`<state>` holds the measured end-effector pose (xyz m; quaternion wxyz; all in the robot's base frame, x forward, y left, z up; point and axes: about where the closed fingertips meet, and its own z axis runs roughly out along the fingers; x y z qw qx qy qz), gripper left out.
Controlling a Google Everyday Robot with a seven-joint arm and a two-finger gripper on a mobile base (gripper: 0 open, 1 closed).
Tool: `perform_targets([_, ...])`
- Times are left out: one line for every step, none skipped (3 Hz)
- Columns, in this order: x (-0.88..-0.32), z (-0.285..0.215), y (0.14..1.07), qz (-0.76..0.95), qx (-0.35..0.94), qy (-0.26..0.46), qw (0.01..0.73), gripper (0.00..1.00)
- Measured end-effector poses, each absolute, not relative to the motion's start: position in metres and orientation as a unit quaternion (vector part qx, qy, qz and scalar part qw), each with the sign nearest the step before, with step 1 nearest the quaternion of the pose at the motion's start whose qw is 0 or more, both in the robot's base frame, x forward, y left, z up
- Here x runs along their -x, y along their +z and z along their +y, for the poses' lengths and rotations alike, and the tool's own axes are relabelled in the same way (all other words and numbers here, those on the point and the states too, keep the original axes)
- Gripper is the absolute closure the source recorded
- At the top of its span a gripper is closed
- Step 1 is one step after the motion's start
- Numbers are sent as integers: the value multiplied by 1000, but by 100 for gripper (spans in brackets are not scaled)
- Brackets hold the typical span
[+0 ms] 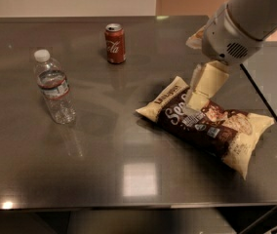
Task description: Knock water bottle over
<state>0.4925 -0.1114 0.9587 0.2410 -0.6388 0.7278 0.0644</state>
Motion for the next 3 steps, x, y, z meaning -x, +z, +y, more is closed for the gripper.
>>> perform_targets([-502, -64, 948, 705, 648, 104, 267, 0])
perform_targets([-510, -22, 941, 688, 652, 130, 291, 0])
perform_targets([-519, 17, 937, 673, 653, 153, 313, 0])
